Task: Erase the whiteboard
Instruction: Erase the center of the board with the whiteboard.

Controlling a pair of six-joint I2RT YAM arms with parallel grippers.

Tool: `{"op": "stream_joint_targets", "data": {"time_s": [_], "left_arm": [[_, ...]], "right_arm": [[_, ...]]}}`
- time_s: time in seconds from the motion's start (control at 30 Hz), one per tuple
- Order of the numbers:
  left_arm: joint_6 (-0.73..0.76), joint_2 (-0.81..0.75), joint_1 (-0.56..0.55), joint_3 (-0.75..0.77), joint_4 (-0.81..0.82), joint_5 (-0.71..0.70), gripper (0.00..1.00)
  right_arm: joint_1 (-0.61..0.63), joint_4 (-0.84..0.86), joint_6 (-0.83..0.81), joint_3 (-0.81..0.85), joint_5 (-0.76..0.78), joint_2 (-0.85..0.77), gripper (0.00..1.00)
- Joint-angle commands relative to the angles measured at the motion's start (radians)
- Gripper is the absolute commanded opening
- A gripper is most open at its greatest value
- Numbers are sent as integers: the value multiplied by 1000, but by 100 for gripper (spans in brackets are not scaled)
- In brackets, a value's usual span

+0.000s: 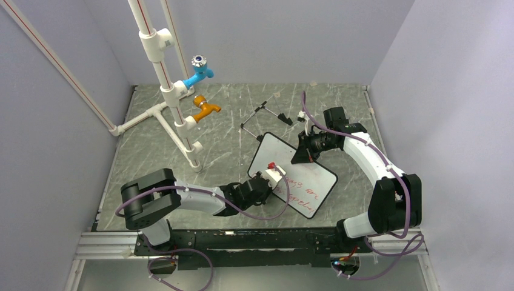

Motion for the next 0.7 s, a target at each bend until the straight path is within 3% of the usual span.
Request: {"op": "stream_joint_targets", "data": {"time_s": [0.0,0.37,0.67], "left_arm": [[28,19,25,64,-75,-20,0],[157,-32,39,296,-111,17,0],[118,-57,52,252,-98,57,0]], "right_arm": [[41,10,-151,-15,-47,14,0],[42,7,-152,-13,-49,14,0],[41,3,-159,-12,-46,10,0]]}}
